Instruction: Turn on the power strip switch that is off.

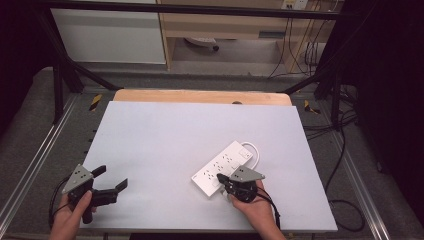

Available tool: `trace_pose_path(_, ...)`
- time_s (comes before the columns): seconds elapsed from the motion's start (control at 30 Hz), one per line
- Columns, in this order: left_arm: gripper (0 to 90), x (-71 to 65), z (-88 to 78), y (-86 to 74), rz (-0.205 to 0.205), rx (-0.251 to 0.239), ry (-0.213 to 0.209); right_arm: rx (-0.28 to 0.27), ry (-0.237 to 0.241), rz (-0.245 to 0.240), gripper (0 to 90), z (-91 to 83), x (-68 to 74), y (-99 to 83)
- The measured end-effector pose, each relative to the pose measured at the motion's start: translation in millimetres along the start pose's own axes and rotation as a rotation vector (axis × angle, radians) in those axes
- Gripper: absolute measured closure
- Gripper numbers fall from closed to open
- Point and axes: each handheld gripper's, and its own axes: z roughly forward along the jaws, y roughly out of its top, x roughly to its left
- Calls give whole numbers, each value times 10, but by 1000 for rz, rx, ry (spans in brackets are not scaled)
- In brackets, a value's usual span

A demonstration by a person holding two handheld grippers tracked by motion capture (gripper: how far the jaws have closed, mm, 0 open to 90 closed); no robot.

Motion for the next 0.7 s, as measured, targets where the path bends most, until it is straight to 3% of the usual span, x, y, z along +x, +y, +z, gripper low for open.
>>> trace_pose_path(0.7, 53, -3, 3, -1, 4, 5, 1, -1, 6, 16, 900, -2, -10, -7)
